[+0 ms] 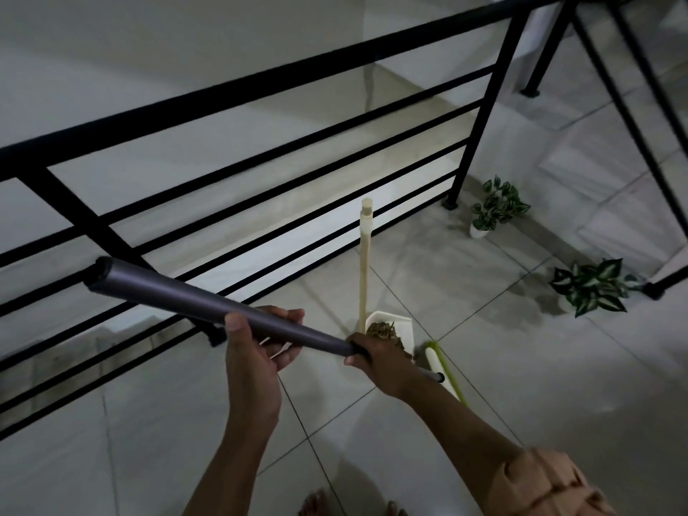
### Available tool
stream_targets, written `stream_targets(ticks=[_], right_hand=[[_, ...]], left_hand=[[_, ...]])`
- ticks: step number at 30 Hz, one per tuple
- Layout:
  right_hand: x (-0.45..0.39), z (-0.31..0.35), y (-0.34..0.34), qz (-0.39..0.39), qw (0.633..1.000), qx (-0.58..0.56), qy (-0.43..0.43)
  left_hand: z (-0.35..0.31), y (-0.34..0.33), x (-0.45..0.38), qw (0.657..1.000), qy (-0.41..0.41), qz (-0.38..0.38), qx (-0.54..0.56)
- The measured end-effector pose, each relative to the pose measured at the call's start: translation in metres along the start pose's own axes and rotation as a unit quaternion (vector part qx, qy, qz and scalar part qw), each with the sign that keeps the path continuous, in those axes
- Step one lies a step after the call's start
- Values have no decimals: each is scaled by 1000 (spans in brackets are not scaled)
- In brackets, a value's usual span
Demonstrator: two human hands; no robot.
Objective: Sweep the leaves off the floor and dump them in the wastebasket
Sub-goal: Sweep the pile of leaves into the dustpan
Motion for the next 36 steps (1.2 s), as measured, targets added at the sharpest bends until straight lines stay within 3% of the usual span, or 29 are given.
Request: stream_targets(ticks=[5, 15, 23, 29, 33, 36], right_hand=[[-5, 17, -8, 25, 999, -24, 26], [-5, 55, 30, 28, 998, 3, 65], [16, 29, 93, -40, 998, 33, 37], [42, -19, 138, -141, 989, 41, -26], [54, -38, 169, -202, 977, 12, -69], [59, -49, 189, -239, 966, -10, -96]], left_hand=[[-13, 16, 3, 999, -21, -24, -24], [-71, -11, 2, 995, -90, 30, -24], [-74, -83, 3, 991, -88, 75, -62], [-56, -163, 9, 972, -61, 206, -91], [-39, -181, -4, 959, -71, 244, -122], [-15, -168, -31, 958, -59, 227, -163]])
Point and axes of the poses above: each hand's wrist, its own x-axis away from the middle knuckle, its own y-axis out of the back of the hand, z = x × y, the point moved 7 cm from there along -x, towards the middle knuckle, and after that the axes turned 4 degrees about -x, right-handed, at the moved point
